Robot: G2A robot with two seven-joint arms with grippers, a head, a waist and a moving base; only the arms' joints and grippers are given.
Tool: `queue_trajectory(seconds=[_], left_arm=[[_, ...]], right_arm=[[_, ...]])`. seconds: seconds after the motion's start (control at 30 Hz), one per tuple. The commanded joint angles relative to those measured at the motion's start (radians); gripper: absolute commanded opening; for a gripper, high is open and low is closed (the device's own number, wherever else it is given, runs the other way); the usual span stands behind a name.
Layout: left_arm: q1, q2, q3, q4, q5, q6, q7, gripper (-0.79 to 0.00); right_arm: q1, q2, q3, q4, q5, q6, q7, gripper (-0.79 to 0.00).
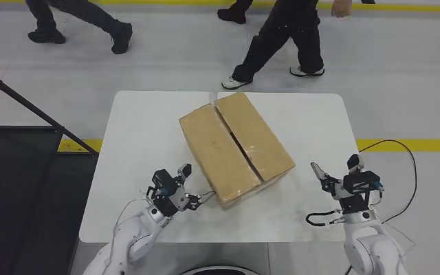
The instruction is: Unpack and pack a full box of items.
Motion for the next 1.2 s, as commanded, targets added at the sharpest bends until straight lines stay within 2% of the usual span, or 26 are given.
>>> queue_trajectory(seconds=[0.0,0.3,0.6,0.8,1.03,1.17], left_arm=[[-0.003,-0.001,0.014,0.001,0.006,0.004,-0.001,0.000],[-0.035,-0.011,0.067,0.010,-0.003,0.038,-0.022,0.000],[-0.067,-0.021,0.113,0.021,-0.015,0.057,-0.039,0.000],[-0.058,-0.019,0.097,0.021,-0.032,0.061,-0.023,0.000],[-0.037,-0.012,0.074,0.027,-0.014,0.036,-0.021,0.000],[-0.050,-0.018,0.098,0.033,-0.017,0.073,-0.012,0.000]], right_arm=[[-0.010,-0.001,0.009,-0.004,0.006,0.001,-0.010,0.000],[-0.053,-0.002,0.047,-0.020,0.014,-0.029,-0.038,0.000],[-0.067,0.006,0.056,-0.024,-0.076,-0.165,-0.045,0.000],[-0.064,0.012,0.036,-0.020,-0.152,-0.246,-0.045,0.000],[-0.051,0.010,0.010,-0.003,-0.173,-0.230,-0.046,0.000],[-0.059,0.009,0.020,-0.003,-0.167,-0.218,-0.050,0.000]])
